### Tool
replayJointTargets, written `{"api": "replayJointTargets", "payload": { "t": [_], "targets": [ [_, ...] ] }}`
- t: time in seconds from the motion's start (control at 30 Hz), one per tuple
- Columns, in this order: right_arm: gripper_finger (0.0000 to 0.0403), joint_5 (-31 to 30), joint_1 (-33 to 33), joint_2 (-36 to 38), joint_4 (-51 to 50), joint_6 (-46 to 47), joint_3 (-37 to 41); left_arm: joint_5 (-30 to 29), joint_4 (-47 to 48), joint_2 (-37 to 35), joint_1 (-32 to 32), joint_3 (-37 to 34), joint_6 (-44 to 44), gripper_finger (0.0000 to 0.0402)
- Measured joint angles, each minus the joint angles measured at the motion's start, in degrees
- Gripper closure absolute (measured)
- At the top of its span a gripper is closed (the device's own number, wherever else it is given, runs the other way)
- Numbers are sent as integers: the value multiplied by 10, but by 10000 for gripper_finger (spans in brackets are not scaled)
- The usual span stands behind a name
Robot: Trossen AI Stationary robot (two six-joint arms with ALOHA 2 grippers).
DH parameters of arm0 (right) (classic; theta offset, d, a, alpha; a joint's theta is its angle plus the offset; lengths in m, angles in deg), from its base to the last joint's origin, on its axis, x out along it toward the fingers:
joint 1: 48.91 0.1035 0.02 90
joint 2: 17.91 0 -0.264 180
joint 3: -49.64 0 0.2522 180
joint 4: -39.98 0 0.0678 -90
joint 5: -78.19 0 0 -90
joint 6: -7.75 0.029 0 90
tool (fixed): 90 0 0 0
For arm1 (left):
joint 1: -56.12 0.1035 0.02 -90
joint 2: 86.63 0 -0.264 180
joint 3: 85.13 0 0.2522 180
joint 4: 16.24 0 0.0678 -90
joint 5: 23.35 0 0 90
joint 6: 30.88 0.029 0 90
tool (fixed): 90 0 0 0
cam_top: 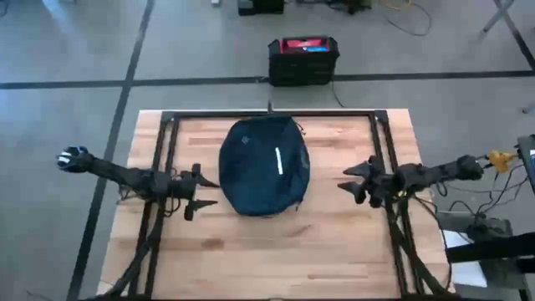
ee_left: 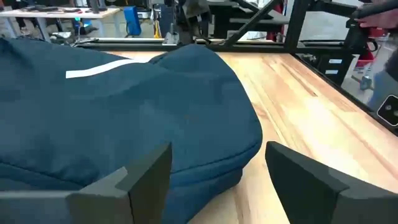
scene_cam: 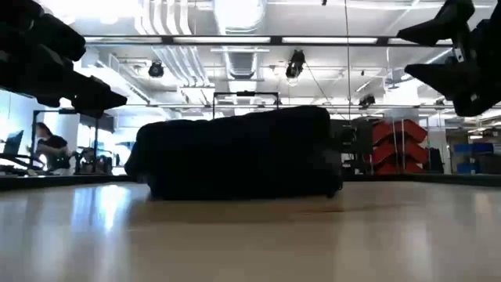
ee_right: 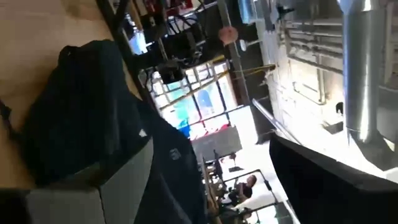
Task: Unpack backpack
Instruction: Open the black backpack
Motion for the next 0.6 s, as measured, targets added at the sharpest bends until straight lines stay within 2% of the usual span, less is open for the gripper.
{"api": "replayJointTargets", "payload": {
  "t": [0.1, 0.2, 0.3, 0.43, 0.53, 0.6],
  "targets": [
    [91, 9, 0, 0, 6, 39, -2, 0, 0, 0, 0, 0, 0, 157],
    [91, 35, 0, -10, 5, 272, -2, 0, -1, 0, 0, 0, 0, 157],
    [91, 11, -2, -19, 17, 530, -2, 0, -1, 0, 0, 0, 0, 157],
    [91, -86, -2, -36, 35, 677, -1, 0, -1, 0, 0, 0, 0, 157],
    [91, -190, -2, -62, 58, 813, -2, 0, -1, 0, 0, 0, 0, 157],
    [91, -214, -2, -87, 45, 894, -8, 0, -1, 0, 0, 0, 0, 157]
  ]
}}
